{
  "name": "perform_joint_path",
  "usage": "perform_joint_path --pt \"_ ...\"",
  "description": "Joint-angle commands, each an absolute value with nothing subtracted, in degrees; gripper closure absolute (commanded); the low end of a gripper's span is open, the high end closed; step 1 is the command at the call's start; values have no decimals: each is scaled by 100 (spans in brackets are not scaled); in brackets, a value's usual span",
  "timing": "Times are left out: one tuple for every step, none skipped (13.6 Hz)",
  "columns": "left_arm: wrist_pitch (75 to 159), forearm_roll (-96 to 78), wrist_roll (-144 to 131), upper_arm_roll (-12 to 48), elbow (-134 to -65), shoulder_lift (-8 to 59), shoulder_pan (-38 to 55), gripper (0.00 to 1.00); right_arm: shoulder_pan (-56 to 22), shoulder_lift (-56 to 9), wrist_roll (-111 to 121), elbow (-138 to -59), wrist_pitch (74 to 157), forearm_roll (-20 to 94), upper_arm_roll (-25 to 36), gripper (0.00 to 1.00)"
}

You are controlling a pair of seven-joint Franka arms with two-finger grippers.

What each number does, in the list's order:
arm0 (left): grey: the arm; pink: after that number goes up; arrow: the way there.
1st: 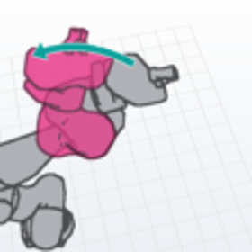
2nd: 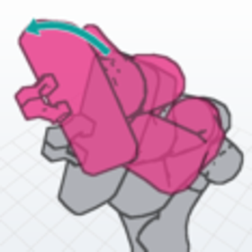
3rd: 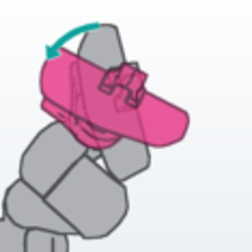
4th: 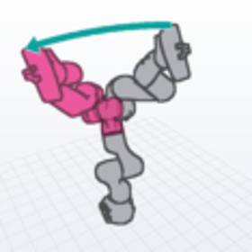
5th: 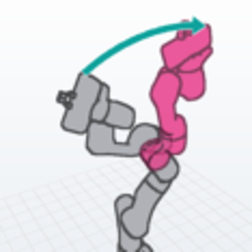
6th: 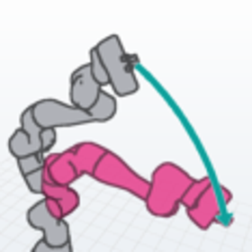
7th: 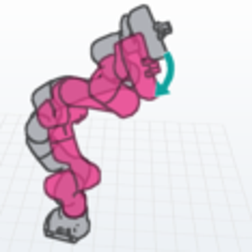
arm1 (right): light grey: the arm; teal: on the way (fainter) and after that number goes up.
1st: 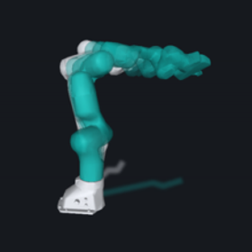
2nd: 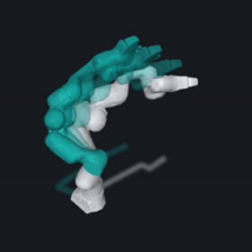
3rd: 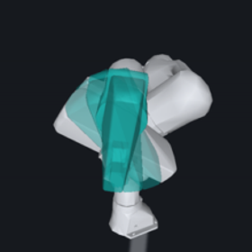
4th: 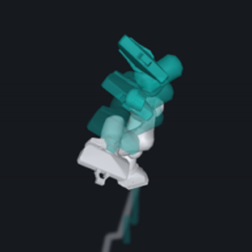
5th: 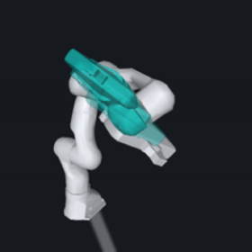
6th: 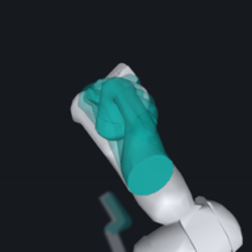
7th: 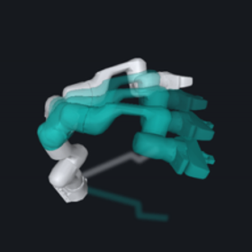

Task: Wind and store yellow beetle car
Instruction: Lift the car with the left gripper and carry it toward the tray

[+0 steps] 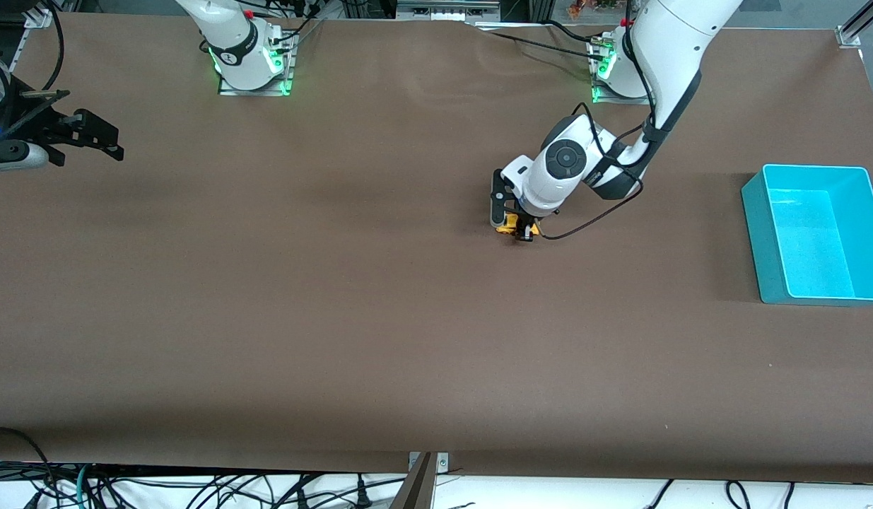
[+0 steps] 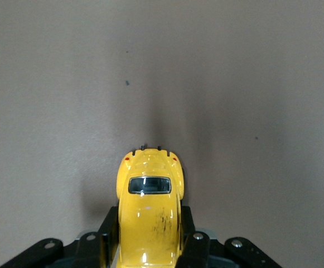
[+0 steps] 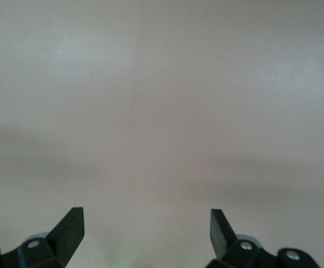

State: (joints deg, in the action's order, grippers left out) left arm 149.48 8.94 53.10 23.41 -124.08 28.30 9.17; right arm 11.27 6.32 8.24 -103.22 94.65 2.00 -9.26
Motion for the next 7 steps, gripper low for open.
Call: perform_joint_path --pt "14549 1037 5265 2373 -12375 2506 765 96 1160 554 800 -10143 9343 167 -940 0" --pt "14259 1020 5256 2373 -12340 2331 686 96 1160 554 800 -10143 9343 167 -932 0" --pt "13908 1002 5265 2382 -12244 2199 572 95 1160 554 800 -10143 9343 167 -932 0" --pt "13504 958 5308 2382 -12130 2093 423 94 1160 554 800 -10143 9343 167 -897 0" --pt "13048 941 5483 2399 -11920 2031 248 94 1160 554 800 -10143 9334 167 -879 0" --pt "12477 923 5719 2408 -11596 2022 98 94 1151 545 800 -10143 9334 176 -870 0" --pt "11828 784 5957 2400 -11210 2021 -69 94 1151 545 800 -10143 9325 176 -870 0"
